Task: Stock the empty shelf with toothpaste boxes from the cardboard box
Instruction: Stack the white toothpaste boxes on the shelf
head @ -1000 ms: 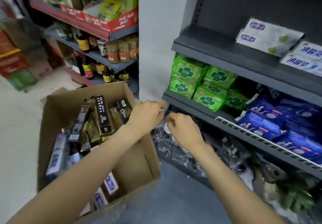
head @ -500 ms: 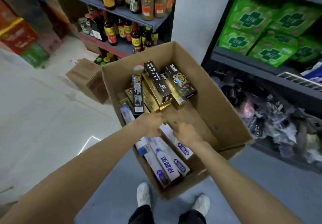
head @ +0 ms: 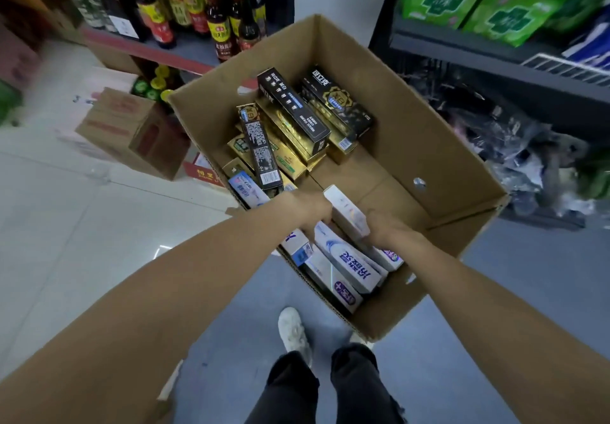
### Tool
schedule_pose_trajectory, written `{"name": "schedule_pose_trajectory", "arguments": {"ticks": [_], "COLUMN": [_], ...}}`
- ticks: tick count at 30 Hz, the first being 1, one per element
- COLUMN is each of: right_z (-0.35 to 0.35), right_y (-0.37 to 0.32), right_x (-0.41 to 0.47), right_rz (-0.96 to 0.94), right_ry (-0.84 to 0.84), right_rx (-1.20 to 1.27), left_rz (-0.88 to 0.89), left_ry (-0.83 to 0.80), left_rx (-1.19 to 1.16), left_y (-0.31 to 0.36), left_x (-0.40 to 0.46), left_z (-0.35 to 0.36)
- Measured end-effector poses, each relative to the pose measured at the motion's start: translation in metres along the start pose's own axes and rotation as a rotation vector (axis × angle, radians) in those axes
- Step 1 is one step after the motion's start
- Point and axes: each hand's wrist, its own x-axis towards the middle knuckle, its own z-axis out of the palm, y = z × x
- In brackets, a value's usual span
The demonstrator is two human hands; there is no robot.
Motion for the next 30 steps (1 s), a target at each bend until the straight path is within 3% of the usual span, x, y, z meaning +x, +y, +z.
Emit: {"name": "schedule_pose_trajectory", "arguments": {"ticks": [4,9,13,19,26,30], "right_z": [-0.020,-0.061,-0.098,-0.164,-0.228,-0.272], "right_y": [0.013,0.025,0.041,0.097,0.172,0.212], "right_x": [-0.019,-0.037,-0.065,-0.101,-0.105,-0.111], "right_rz": [0.013,-0.012,-0.061,-0.148,-0.255,-0.321], "right_ry": [0.066,0.232,0.439,0.685,0.709,0.579], "right_rx": [0.073,0.109,0.118,0.440,0.901,1.274], "left_rz": [-0.093,-0.147,-0.147,-0.090,0.023,0.152], "left_ry": [0.184,0.300,0.425,0.573,0.721,0.764], "left_rx": [-0.104,-0.361,-0.535,-0.912,-1.342,-1.493], "left_y": [-0.009,-0.018,-0.018,-0.004,0.083,0.147], "left_x": [-0.006,-0.007,-0.015,-0.012,0.015,0.034], "left_z": [-0.004,-0.015,-0.041,-0.095,-0.197,-0.268]}}
